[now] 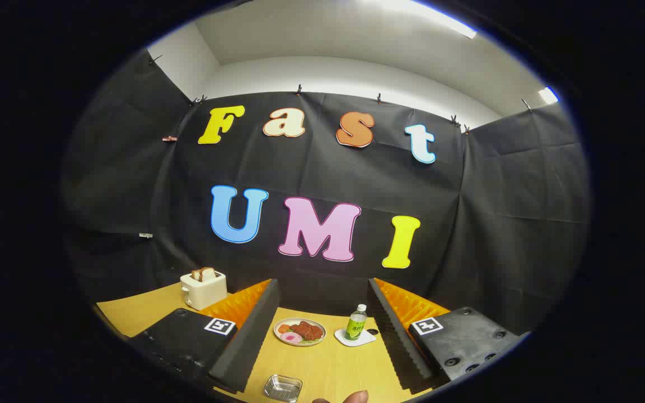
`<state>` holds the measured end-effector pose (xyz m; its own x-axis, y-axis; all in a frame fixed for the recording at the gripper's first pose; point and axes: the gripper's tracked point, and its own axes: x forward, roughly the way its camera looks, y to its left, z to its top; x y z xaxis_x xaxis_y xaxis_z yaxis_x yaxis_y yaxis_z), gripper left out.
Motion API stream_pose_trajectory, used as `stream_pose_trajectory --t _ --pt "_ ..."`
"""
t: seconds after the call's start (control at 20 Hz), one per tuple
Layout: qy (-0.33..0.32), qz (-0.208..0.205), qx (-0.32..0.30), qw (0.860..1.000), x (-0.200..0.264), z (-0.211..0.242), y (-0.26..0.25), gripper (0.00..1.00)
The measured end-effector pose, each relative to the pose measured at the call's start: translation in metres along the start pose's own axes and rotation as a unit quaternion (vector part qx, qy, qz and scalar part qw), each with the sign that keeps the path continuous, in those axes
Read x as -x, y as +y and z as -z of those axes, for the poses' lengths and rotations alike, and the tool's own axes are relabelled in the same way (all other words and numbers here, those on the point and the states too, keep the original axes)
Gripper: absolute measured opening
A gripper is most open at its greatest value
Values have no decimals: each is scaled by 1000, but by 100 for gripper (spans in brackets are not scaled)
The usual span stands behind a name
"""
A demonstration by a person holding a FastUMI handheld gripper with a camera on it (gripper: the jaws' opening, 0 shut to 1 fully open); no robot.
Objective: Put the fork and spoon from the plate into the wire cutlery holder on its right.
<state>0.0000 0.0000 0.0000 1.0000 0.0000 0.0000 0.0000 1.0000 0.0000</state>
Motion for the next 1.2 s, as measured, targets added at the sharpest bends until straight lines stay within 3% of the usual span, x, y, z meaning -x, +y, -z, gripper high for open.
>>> stream_pose_trajectory --t 0.75,1.0,1.2 --pt "4 11 -2 1000 11 -2 25 98" --pt "48 -35 -19 998 15 20 67 98" --pt "125 -89 -50 987 19 61 117 98"
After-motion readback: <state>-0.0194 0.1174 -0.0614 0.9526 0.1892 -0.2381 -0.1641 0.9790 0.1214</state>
